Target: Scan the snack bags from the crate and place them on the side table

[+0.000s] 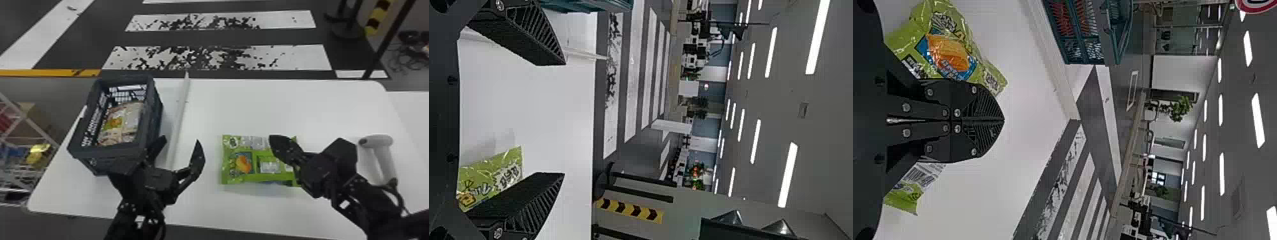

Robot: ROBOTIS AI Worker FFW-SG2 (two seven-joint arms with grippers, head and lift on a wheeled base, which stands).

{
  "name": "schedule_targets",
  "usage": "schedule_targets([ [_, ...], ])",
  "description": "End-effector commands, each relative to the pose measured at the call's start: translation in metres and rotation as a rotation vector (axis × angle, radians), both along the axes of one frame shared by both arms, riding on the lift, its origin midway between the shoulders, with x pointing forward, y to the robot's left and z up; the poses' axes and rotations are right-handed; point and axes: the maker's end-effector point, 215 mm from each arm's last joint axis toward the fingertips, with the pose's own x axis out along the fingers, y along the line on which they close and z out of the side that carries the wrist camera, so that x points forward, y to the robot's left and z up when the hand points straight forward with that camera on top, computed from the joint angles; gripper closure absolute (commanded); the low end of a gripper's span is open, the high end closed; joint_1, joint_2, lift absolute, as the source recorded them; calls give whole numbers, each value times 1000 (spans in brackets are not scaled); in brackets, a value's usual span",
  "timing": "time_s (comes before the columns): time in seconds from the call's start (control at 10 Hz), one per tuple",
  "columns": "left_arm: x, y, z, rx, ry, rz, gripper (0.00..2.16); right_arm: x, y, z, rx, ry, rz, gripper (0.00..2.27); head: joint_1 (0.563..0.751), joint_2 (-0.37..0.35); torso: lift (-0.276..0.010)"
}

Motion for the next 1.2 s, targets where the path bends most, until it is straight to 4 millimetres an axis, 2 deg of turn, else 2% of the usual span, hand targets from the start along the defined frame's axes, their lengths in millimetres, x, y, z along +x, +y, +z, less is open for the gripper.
schedule_targets([
  [0.0, 0, -2, 1, -2, -2, -3, 83, 11, 3, -13, -23, 21, 5, 2263, 695, 110, -81],
  [0.1, 0, -1, 1, -1, -1, -1, 83, 17, 4, -19, -25, 37, 3, 2263, 695, 113, -81],
  [0.4, -1, 0, 1, -3, -3, 1, 83, 12, 39, -34, -9, 73, 84, 2263, 695, 140, -81],
  [0.6, -1, 1, 0, -3, -2, 4, 83, 3, 55, -69, -33, 146, 139, 2263, 695, 162, -81],
  [0.7, -1, 1, 1, -4, -5, 4, 83, -1, 58, -90, -54, 182, 152, 2263, 695, 176, -81],
  [0.8, -1, 1, 1, -4, -5, 4, 83, -5, 61, -103, -63, 204, 163, 2263, 695, 182, -81],
  [1.1, -1, 0, 1, -3, -6, 3, 83, -11, 56, -116, -77, 222, 166, 2263, 695, 195, -81],
])
